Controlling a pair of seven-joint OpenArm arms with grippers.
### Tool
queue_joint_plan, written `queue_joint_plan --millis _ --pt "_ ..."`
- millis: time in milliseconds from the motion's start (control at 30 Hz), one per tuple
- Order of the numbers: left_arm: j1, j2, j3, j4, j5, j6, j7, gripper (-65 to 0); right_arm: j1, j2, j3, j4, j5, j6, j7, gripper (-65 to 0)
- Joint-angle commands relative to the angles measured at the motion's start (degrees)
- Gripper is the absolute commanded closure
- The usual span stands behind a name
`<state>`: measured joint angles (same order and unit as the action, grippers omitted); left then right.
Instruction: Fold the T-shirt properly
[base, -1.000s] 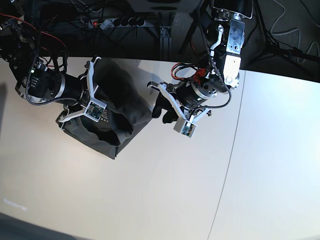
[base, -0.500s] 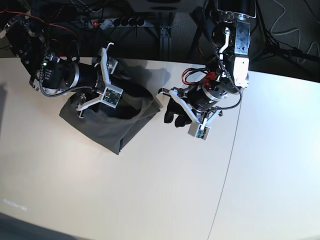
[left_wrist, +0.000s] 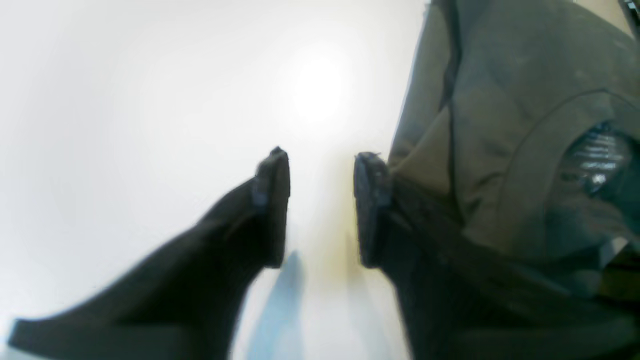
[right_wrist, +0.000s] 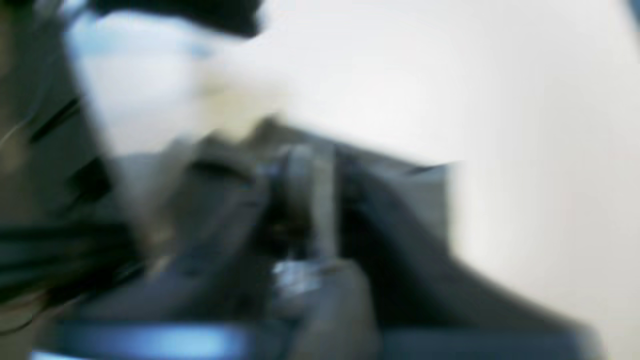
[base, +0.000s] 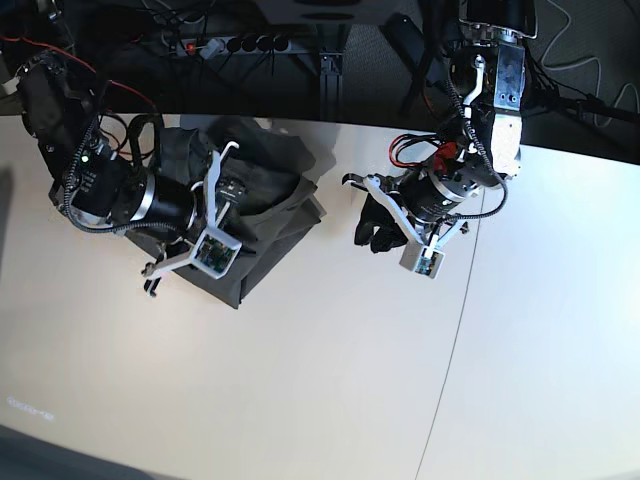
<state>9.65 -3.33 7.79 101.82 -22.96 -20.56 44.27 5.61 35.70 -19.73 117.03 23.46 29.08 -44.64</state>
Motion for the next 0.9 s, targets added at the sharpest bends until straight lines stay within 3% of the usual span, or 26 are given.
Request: queue_joint_plan --millis 0,100,267,367,500,667,867 --pt "-0.39 0.15 0.02 2.32 -1.38 0.09 -1.11 -11.9 1.79 0.09 1.31 -0.07 -0.74 3.72 1.95 0.0" --pt "1.03 0.15 0.2 6.25 -4.42 -2.6 -1.11 -0.7 5.53 -1.81 2.21 -4.57 -2.12 3.69 3.3 0.0" --pt "5.18 0.13 6.99 14.14 -8.37 -9.42 0.2 0.0 13.92 -8.41 2.21 -21.2 -2.45 3.69 4.96 0.0" --pt "7.21 0.2 16.28 16.15 -7.34 -9.73 -0.46 0.0 18.95 -12.96 2.21 -31.56 -2.19 3.74 4.96 0.0" --pt "7.04 1.77 27.21 15.89 7.28 -9.84 -2.38 0.0 24.02 -18.12 2.19 -41.33 -2.01 3.93 3.15 0.0" --pt "4.92 2.1 29.49 12.96 9.49 -9.7 -4.7 0.0 26.45 -22.36 2.08 -45.66 -2.08 3.93 -0.24 0.0" --pt "0.44 4.66 29.49 5.16 9.05 -9.73 -8.37 0.0 26.36 -22.73 1.9 -45.66 -1.99 3.96 -0.85 0.0"
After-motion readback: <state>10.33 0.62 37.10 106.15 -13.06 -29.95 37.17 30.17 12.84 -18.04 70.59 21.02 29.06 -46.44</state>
